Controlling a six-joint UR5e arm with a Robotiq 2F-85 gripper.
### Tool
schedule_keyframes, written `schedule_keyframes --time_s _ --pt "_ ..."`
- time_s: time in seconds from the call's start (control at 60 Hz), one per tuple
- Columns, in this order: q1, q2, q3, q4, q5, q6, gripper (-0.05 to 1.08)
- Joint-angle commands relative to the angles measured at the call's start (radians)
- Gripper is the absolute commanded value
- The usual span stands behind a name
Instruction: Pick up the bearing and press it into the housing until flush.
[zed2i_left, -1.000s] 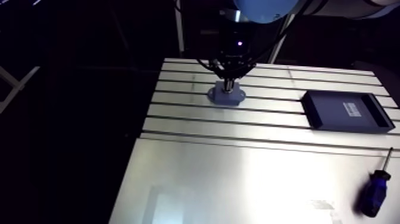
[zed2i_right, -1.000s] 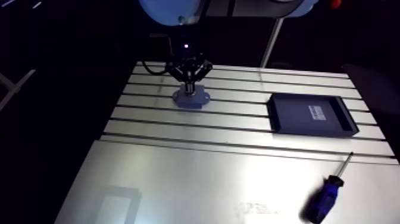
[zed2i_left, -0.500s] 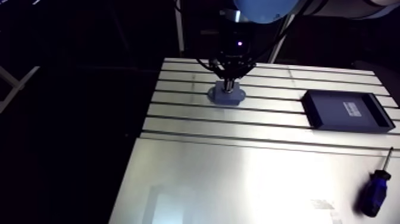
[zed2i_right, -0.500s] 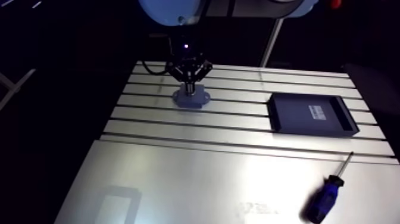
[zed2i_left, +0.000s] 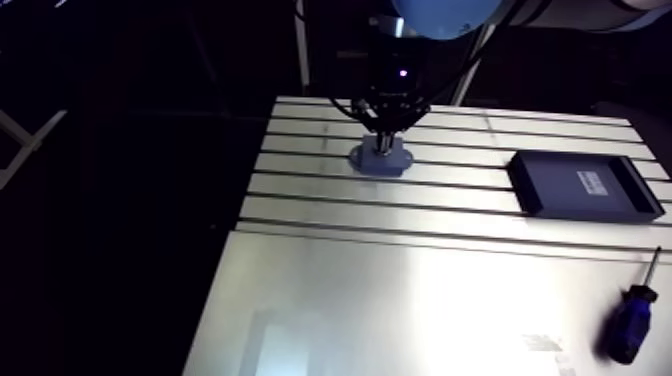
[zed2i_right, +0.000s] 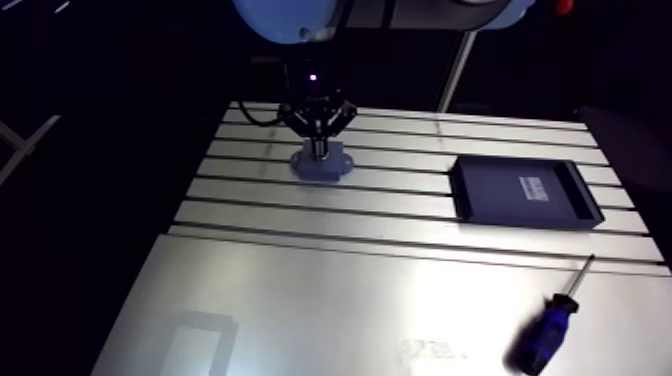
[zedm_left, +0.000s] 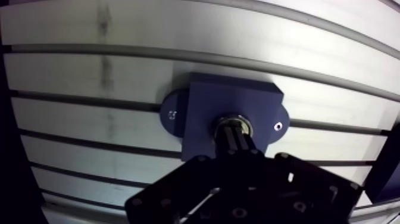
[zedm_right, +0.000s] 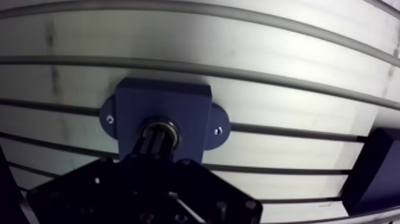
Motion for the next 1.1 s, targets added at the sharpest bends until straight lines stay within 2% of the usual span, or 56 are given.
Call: schedule_keyframes --time_s 0.017,1.1 --pt "0.000 0.001 0.000 -0.001 0.000 -0.001 1.05" --pt "-0.001 0.010 0.003 -0.001 0.000 -0.002 1.05"
